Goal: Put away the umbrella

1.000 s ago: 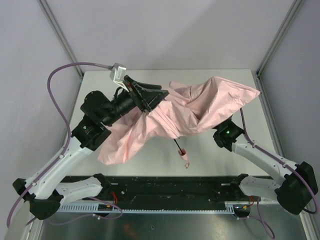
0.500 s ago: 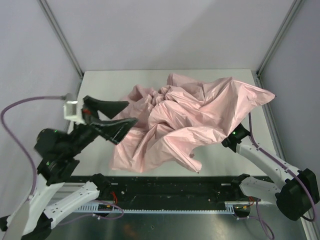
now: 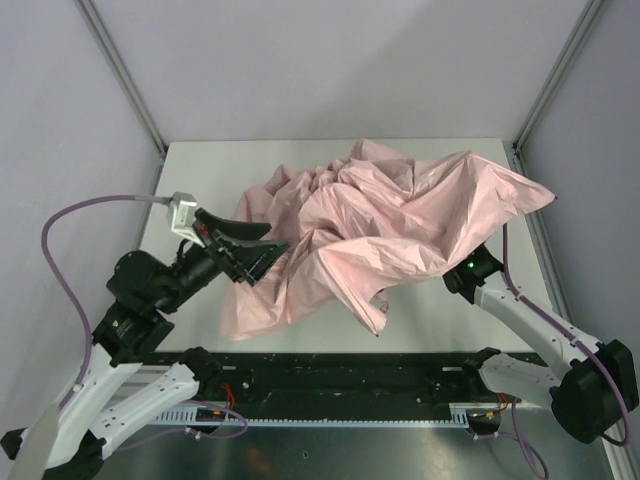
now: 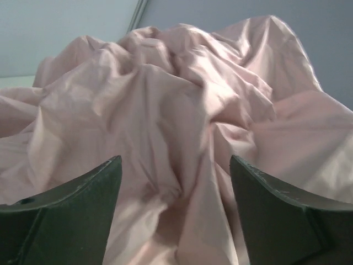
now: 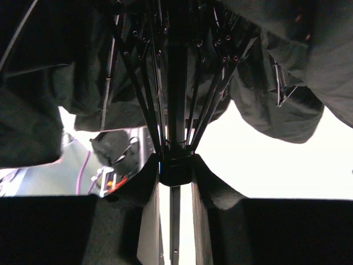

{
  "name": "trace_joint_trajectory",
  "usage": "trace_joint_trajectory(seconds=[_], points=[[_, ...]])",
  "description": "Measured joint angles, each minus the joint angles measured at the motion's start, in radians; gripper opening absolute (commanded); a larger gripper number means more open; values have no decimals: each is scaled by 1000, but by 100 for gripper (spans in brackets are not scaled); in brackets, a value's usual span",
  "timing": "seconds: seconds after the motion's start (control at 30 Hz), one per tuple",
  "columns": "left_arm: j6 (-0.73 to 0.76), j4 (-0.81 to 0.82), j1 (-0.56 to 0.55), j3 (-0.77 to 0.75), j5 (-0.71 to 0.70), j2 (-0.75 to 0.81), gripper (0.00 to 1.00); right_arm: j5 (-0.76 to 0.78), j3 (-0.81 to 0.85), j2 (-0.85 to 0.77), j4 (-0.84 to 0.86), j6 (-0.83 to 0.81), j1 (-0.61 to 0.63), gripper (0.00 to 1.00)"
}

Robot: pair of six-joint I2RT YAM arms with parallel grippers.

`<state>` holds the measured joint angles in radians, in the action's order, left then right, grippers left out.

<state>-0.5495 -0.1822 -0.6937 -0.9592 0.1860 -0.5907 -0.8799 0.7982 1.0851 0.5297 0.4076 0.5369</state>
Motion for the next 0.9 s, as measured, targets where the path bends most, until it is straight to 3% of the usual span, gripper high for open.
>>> trace_joint_trajectory(seconds=[0.07, 0.2, 0.43, 0.73, 0.9], points=[[-1, -13, 0, 4, 10, 24, 98, 64, 0, -6, -28, -1, -12, 0], [-28, 11, 0, -17, 77, 33, 99, 204, 0, -24, -94, -14, -12, 0], [-126, 44, 0, -78, 123, -125, 99, 397, 0, -34, -162, -71, 55, 0], [-171, 55, 0, -84, 121, -172, 99, 404, 0, -36, -172, -114, 86, 0], [-190, 76, 0, -75, 76, -197, 84, 365, 0, -55, -165, -93, 130, 0]])
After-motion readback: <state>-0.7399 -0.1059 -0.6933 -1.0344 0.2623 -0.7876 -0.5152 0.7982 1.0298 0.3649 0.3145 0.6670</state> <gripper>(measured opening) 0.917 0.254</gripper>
